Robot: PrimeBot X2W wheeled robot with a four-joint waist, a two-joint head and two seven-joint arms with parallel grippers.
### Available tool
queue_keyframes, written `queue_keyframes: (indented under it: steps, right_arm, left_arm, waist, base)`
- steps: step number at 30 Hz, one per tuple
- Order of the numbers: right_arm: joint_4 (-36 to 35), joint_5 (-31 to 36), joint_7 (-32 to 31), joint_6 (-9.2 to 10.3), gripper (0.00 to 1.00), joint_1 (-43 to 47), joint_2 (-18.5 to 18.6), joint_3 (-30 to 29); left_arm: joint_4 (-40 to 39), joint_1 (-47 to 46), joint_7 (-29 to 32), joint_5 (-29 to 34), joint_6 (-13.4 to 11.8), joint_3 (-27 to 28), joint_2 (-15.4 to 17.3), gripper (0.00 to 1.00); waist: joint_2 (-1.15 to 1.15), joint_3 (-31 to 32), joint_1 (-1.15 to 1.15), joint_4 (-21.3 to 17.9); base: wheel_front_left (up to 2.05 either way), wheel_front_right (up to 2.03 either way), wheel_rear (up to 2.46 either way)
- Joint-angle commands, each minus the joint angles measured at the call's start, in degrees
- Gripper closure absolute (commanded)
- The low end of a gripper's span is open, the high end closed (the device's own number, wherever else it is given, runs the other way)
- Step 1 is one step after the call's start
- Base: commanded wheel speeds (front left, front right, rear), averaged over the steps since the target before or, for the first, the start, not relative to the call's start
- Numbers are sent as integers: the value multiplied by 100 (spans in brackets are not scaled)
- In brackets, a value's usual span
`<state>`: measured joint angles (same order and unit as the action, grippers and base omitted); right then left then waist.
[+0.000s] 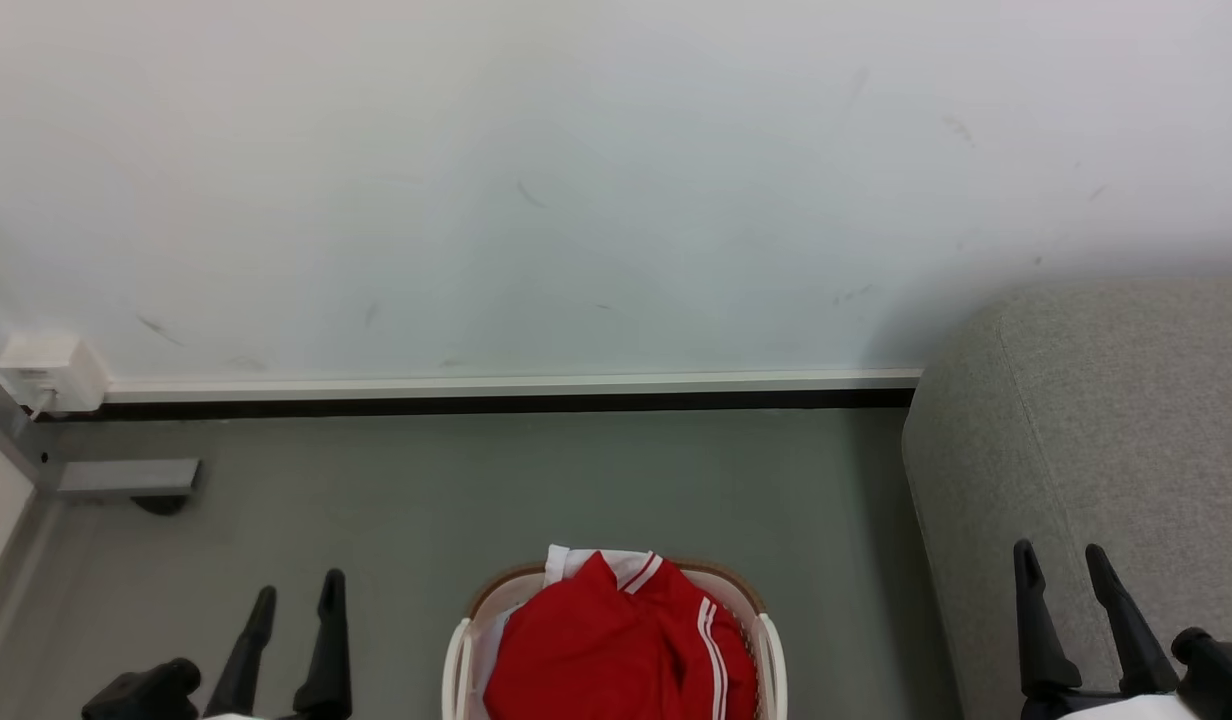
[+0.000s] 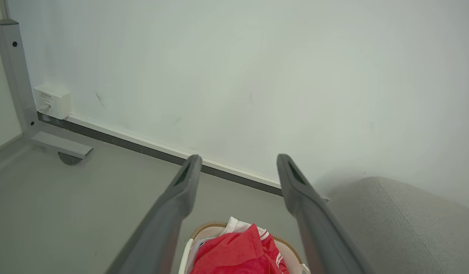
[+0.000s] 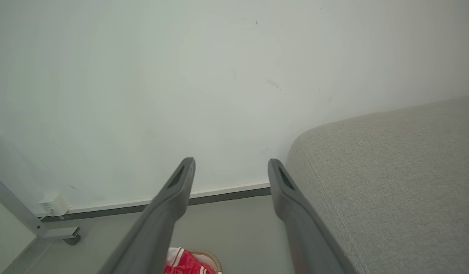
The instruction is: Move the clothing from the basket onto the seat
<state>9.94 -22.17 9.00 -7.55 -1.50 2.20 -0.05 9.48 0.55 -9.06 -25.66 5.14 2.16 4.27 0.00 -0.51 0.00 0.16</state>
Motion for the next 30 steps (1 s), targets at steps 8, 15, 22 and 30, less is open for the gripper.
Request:
queue_keyframes:
  steps: [8, 15, 22, 30]
  right_arm:
    - [139, 612, 149, 8, 0, 51, 73, -62]
    - [195, 917, 245, 8, 0, 77, 78, -92]
    - [199, 1196, 327, 9, 0, 104, 81, -30]
    - [248, 1428, 426, 10, 0, 112, 84, 67]
  left_arm:
    - [-143, 91, -149, 629, -43, -117, 153, 0]
    - [-199, 138, -229, 972, -60, -180, 176, 0]
    - [-145, 193, -329, 1258, -26, -188, 203, 0]
    - [-26, 219, -422, 1517, 27, -156, 181, 0]
  waist:
    - [0, -4, 0, -6]
    - [0, -3, 0, -11]
    - [0, 0, 0, -7]
    - [0, 2, 0, 21]
  base:
    - [0, 0, 0]
    - [0, 0, 0]
    - [0, 0, 0]
    - [0, 0, 0]
